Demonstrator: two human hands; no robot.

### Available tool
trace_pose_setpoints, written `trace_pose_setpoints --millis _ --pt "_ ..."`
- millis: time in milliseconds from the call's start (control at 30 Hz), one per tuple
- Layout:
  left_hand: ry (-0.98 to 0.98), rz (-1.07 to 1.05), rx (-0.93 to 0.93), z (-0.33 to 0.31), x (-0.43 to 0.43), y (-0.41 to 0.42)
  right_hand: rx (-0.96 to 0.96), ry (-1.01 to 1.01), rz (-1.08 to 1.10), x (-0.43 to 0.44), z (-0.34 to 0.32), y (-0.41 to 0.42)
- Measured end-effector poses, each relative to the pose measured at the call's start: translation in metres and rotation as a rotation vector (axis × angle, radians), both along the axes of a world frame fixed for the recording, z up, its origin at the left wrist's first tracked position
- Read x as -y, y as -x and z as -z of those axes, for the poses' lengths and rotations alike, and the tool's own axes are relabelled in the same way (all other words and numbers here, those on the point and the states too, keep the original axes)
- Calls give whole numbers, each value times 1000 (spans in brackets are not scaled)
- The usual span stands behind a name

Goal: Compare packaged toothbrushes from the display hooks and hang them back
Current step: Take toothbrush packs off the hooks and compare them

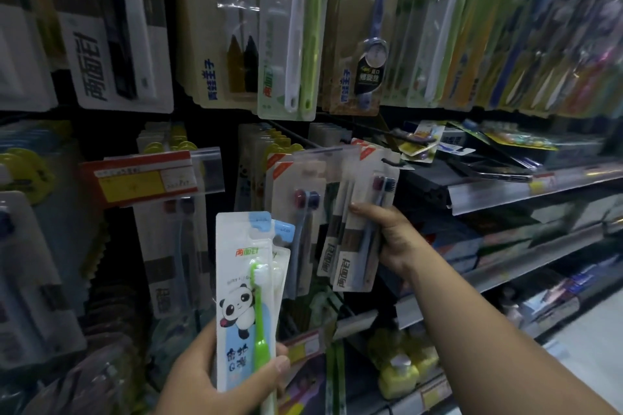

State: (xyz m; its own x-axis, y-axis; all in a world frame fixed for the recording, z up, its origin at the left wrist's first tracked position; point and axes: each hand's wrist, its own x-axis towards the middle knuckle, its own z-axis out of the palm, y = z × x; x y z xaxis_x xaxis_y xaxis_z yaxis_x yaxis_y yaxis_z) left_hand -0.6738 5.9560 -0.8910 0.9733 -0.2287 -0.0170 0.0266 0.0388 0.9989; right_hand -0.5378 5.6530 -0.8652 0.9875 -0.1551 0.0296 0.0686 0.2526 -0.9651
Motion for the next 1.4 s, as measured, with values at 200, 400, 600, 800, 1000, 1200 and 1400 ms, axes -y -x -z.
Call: trace_pose_setpoints --millis 200,400,600,800,1000,1200,1400 --pt "1 -51 -6 -8 18 18 -8 13 35 4 -17 57" --pt "65 -34 -40 -8 23 38 -8 121 88 -14 -45 113" --pt "291 -23 -212 -18 20 58 -134 129 135 -76 -36 165" --pt "359 124 -257 -21 5 69 -179 157 38 -129 -15 186" --pt "391 250 -254 -20 4 70 -199 364 76 -157 -6 172" --pt "375 118 -168 -24 13 66 -213 382 66 -167 -26 176" --pt "468 -79 -172 -22 21 60 142 907 63 -155 -19 196"
